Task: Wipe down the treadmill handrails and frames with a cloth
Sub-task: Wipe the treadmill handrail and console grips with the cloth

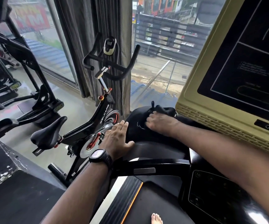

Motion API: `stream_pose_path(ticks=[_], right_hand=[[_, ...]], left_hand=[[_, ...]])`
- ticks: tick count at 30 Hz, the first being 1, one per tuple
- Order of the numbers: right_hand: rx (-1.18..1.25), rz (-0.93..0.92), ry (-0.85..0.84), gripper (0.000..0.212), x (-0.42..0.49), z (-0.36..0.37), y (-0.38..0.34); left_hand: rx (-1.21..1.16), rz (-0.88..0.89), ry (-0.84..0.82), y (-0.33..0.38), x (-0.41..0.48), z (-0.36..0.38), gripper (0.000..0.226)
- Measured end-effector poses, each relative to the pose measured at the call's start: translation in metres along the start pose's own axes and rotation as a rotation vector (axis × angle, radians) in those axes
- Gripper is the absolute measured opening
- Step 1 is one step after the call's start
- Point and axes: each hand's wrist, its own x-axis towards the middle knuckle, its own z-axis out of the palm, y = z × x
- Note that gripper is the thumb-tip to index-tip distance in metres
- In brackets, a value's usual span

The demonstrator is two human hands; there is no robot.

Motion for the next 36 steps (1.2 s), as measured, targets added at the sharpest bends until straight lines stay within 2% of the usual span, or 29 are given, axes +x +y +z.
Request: stream_pose_path(ticks=[3, 5, 9, 12, 17, 19, 21, 23, 27, 29, 32, 34, 36], right_hand=[[-0.034, -0.168, -0.112, 0.029, 0.01, 0.012, 0.019], [-0.078, -0.201, -0.162, 0.033, 0.016, 0.019, 0.031], [-0.152, -0.134, -0.415, 0.044, 0.018, 0.018, 0.037], [-0.201, -0.045, -0.495, 0.044, 0.016, 0.016, 0.036], [-0.175, 0.176, -0.701, 0.04, 0.014, -0.006, 0.015], [-0.149, 0.254, -0.735, 0.04, 0.012, -0.021, 0.007], [-0.047, 0.322, -0.722, 0.04, 0.011, -0.033, 0.0], [0.163, 0.412, -0.644, 0.039, 0.01, -0.045, -0.007], [0.659, 0.598, -0.368, 0.032, 0.01, -0.072, -0.01], [0.925, 0.774, -0.209, 0.022, 0.008, -0.074, -0.007], [1.289, 1.071, 0.031, 0.038, 0.008, -0.063, -0.027], [1.353, 1.15, 0.062, 0.047, 0.011, -0.06, -0.049], [1.34, 1.182, 0.015, 0.051, 0.018, -0.061, -0.059]], left_hand=[[-0.008, -0.013, 0.005, -0.001, 0.0, 0.002, 0.089], [-0.018, -0.017, 0.013, -0.002, 0.001, 0.004, 0.091], [-0.032, -0.012, 0.026, -0.004, 0.003, 0.006, 0.091], [-0.025, -0.013, 0.029, -0.005, 0.003, 0.008, 0.093], [-0.013, -0.01, 0.022, -0.005, 0.003, 0.007, 0.096], [-0.012, -0.008, 0.025, -0.005, 0.003, 0.006, 0.097], [-0.013, -0.008, 0.027, -0.005, 0.003, 0.006, 0.097], [-0.016, -0.008, 0.027, -0.005, 0.003, 0.006, 0.095], [-0.021, -0.011, 0.019, -0.005, 0.003, 0.006, 0.091], [-0.017, -0.002, 0.021, -0.005, 0.003, 0.005, 0.088], [-0.012, 0.0, 0.024, -0.003, 0.002, 0.005, 0.085], [-0.004, 0.001, 0.018, -0.002, 0.001, 0.005, 0.085], [0.0, 0.002, 0.017, -0.002, 0.002, 0.004, 0.085]])
